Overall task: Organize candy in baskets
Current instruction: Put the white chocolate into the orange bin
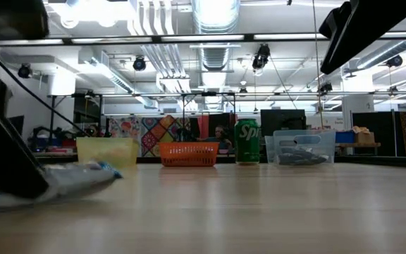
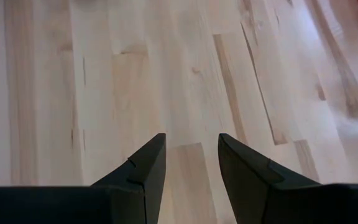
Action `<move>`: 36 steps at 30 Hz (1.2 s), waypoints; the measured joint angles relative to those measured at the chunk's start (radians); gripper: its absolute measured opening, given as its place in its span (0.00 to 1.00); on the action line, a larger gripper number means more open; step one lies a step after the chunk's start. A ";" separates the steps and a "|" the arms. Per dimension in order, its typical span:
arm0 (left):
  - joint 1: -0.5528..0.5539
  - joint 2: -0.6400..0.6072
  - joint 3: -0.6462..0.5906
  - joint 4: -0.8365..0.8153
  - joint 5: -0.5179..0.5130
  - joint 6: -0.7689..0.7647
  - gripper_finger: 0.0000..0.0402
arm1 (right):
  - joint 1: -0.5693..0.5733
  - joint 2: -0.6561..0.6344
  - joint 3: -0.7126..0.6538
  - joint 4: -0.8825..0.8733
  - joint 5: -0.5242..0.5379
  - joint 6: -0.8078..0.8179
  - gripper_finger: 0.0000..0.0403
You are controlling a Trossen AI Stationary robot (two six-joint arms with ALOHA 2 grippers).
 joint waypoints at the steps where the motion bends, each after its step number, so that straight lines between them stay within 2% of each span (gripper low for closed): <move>1: -0.002 -0.011 -0.001 -0.003 -0.008 0.008 0.12 | 0.002 0.000 0.000 0.001 0.000 0.000 0.34; 7: -0.004 -0.099 0.000 -0.004 -0.070 0.094 0.12 | 0.020 0.000 0.000 0.013 0.000 0.002 0.34; 13: 0.028 -0.202 0.000 -0.011 -0.188 0.243 0.12 | 0.040 0.000 0.000 0.018 0.000 0.002 0.34; 18: 0.120 -0.282 0.001 -0.036 -0.219 0.499 0.12 | 0.058 0.000 0.000 0.016 -0.005 -0.008 0.34; 25: 0.324 -0.376 0.000 -0.118 -0.221 0.814 0.12 | 0.094 0.000 0.000 0.012 -0.008 -0.024 0.34; 31: 0.526 -0.436 0.000 -0.117 -0.166 1.106 0.12 | 0.102 -0.001 0.000 0.012 -0.007 -0.024 0.34; 36: 0.744 -0.456 -0.008 -0.089 0.009 1.447 0.12 | 0.102 -0.001 0.000 0.013 0.000 -0.030 0.34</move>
